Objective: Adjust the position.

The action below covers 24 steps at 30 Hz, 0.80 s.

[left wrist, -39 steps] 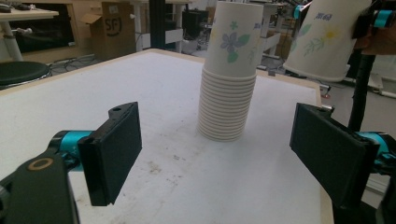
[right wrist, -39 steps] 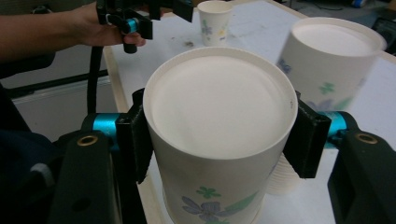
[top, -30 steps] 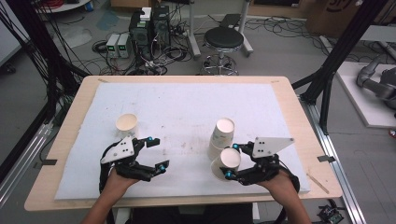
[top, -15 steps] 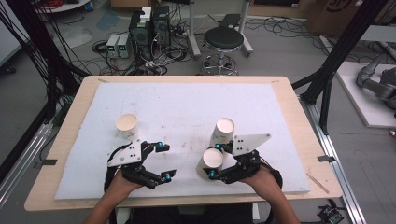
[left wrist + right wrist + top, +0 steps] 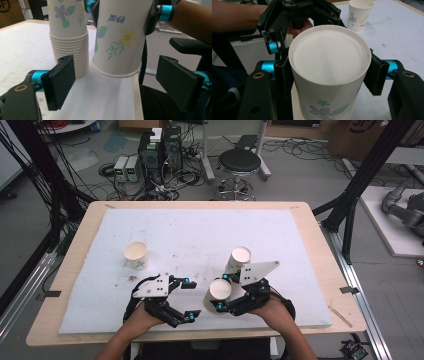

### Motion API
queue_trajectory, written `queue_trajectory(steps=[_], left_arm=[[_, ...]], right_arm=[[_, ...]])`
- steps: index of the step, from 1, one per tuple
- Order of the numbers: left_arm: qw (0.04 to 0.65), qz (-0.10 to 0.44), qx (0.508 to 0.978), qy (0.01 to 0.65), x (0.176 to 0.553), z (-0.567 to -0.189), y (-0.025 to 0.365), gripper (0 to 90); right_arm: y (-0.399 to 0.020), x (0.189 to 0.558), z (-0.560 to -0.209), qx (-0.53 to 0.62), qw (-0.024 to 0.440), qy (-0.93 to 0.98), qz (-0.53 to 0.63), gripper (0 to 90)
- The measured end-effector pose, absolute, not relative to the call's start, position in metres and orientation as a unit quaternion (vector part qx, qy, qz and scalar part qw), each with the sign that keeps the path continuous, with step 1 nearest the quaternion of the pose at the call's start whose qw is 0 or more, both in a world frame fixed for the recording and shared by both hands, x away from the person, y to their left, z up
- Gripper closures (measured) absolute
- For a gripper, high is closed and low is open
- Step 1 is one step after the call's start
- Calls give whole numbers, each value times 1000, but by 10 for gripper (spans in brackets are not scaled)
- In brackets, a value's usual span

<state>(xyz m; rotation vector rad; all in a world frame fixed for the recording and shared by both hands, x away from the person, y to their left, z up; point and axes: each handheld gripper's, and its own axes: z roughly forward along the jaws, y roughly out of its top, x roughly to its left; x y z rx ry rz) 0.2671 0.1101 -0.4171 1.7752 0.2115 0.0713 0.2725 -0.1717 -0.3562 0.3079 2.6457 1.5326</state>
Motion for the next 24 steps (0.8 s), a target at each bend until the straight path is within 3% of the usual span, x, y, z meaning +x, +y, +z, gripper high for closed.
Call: queue_trajectory(steps=[24], left_arm=[[625,-7,778,56,276,-420,82,232]], right_arm=[[-161,271,-358,83,17,861,502,359]])
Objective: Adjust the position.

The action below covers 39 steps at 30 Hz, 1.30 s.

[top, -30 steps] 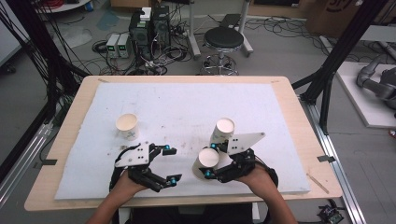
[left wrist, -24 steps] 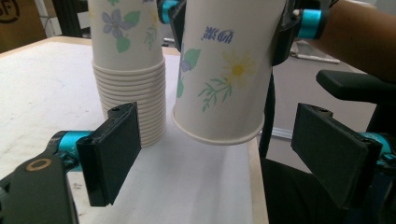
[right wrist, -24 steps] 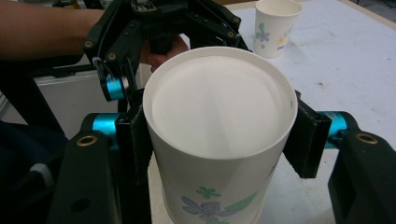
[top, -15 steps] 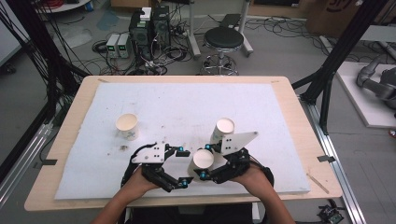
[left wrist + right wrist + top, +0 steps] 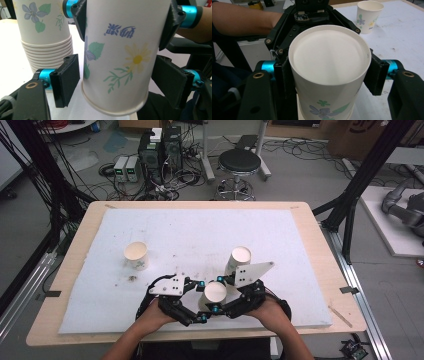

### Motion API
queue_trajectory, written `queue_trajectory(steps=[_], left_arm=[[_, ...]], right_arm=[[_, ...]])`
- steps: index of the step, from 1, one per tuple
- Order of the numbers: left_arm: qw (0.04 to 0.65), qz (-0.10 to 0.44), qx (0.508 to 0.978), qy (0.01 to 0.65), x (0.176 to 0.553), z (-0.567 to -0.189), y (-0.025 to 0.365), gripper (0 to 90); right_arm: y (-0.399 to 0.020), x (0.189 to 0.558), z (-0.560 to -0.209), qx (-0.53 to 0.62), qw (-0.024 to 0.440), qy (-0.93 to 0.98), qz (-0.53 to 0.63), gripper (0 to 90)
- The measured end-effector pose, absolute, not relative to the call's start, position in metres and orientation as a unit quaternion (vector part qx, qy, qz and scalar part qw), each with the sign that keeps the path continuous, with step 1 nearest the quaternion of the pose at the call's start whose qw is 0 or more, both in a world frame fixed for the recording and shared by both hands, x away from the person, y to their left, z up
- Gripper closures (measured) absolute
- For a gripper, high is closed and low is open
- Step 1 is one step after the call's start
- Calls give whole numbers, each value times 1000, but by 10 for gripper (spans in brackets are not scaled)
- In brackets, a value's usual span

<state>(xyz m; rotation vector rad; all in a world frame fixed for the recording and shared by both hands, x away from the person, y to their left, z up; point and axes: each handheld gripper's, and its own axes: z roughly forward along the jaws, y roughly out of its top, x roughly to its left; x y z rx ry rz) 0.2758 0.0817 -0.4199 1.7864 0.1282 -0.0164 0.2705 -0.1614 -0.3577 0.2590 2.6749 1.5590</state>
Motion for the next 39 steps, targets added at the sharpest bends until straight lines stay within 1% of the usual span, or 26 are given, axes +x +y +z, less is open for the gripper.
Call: queue_trajectory(steps=[3,4,5,11,12,14,17,20,25,26,28,32,34,39], left_arm=[[624,-8,779,53,276,-420,82,246],[624,-10,779,53,276,-421,82,256],[622,-9,781,46,275,-420,82,289],[609,-9,792,42,275,-417,82,337],[605,-7,795,43,275,-416,82,341],[592,-5,804,45,276,-412,83,346],[569,-5,821,44,277,-405,82,358],[528,-1,848,37,277,-398,81,366],[484,2,875,27,278,-389,78,366],[484,2,875,27,278,-389,78,367],[465,7,885,22,279,-385,76,370],[448,13,894,18,281,-382,74,370],[427,19,904,12,281,-380,72,370],[399,19,917,8,282,-376,69,371]], right_arm=[[-160,270,-358,85,14,860,502,359],[-160,270,-358,82,15,861,501,359],[-159,270,-359,83,15,861,502,361],[-158,271,-360,85,7,864,496,356],[-158,271,-360,90,10,865,493,325],[-158,271,-361,105,16,868,485,199],[-159,271,-360,105,22,873,475,198],[-160,271,-359,102,24,873,476,198],[-161,271,-357,94,35,883,458,197],[-160,271,-356,93,38,885,454,197],[-160,271,-356,92,48,891,442,197],[-160,272,-354,84,49,898,429,197],[-160,272,-353,80,50,901,423,197],[-158,272,-350,68,54,908,409,197]])
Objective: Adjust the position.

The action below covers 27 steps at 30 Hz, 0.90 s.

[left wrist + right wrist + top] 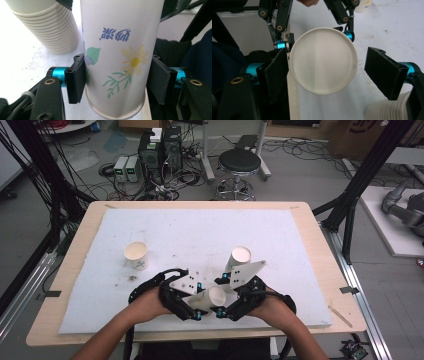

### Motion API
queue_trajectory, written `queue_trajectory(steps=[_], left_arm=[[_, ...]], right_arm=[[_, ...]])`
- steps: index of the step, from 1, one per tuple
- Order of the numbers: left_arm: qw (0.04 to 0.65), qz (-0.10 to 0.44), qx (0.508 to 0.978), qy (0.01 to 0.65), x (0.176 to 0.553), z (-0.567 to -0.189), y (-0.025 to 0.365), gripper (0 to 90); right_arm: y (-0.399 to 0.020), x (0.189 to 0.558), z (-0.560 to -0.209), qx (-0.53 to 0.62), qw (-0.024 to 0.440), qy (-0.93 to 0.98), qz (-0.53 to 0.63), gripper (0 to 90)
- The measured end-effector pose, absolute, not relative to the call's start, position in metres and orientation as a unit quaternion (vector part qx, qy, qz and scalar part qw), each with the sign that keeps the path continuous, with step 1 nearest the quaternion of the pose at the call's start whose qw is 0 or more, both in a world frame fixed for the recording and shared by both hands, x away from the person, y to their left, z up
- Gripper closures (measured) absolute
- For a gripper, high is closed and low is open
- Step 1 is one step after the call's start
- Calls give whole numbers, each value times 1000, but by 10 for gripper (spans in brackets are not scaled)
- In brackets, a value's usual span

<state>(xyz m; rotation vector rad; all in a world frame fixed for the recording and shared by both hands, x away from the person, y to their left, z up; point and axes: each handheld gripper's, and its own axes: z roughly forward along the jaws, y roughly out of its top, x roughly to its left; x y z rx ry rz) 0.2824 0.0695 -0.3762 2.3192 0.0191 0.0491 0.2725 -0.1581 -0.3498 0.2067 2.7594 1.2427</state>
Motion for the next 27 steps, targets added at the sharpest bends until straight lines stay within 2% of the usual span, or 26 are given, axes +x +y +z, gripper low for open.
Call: queue_trajectory(steps=[16,18,27], left_arm=[[322,-1,947,-10,285,-370,63,372],[318,-2,948,-13,285,-371,62,372],[317,-12,948,-16,284,-372,60,372]], right_arm=[[-147,274,-352,38,55,929,363,204],[-145,274,-352,31,51,932,357,256],[-141,271,-351,0,46,942,331,367]])
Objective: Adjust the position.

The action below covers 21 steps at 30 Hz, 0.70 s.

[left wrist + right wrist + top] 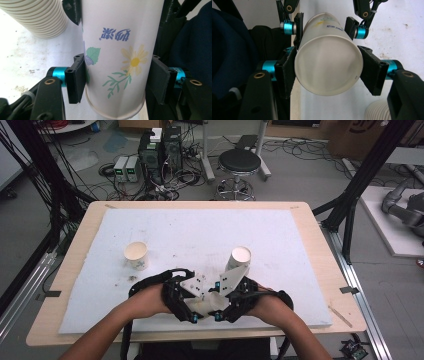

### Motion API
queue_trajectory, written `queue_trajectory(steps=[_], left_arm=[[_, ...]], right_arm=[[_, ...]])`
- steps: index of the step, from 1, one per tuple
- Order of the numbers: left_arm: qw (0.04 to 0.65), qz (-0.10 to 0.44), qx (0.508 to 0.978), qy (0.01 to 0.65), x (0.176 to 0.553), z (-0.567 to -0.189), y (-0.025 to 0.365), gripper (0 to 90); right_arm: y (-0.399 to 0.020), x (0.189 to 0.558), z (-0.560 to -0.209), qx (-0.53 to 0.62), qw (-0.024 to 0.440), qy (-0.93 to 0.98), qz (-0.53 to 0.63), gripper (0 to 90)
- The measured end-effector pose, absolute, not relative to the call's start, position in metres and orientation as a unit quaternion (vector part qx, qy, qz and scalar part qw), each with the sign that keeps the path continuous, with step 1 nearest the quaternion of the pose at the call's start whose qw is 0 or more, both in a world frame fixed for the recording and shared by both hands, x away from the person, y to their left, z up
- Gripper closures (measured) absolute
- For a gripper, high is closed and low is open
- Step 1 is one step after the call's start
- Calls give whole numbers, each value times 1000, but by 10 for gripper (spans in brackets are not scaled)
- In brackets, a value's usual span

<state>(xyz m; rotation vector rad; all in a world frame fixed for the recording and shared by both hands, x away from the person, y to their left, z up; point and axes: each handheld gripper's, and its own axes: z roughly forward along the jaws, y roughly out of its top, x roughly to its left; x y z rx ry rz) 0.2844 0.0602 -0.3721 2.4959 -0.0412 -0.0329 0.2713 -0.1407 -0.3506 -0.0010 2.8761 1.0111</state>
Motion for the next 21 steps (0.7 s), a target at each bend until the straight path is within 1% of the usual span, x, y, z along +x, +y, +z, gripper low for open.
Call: queue_trajectory(steps=[5,8,9,10,11,12,13,14,15,16,17,18,21], left_arm=[[316,-17,949,-19,285,-374,60,367],[327,-16,945,-13,285,-376,61,322],[350,-18,937,-8,287,-377,64,303],[350,-18,937,-8,287,-377,64,276],[381,-15,925,6,288,-376,68,226],[393,-9,919,11,288,-376,70,190],[406,-6,914,15,288,-375,73,177],[406,-6,914,15,288,-375,73,178],[437,-5,899,20,289,-374,78,177],[437,-5,899,20,289,-374,78,177],[460,-1,887,26,289,-374,82,177],[460,-1,887,26,289,-374,82,177],[505,-4,862,41,288,-375,89,177]], right_arm=[[-141,272,-353,-2,36,943,330,377],[-143,273,-354,6,32,943,332,377],[-144,273,-354,10,32,942,334,378],[-144,273,-354,10,32,942,334,378],[-147,275,-356,17,30,940,338,377],[-149,275,-356,20,29,939,342,378],[-151,276,-357,25,27,937,348,378],[-154,276,-357,26,27,935,353,378],[-156,276,-357,31,26,933,358,378],[-158,277,-357,32,28,931,363,378],[-161,277,-357,36,26,929,368,378],[-161,277,-357,36,26,929,368,378],[-169,276,-359,46,28,922,384,378]])
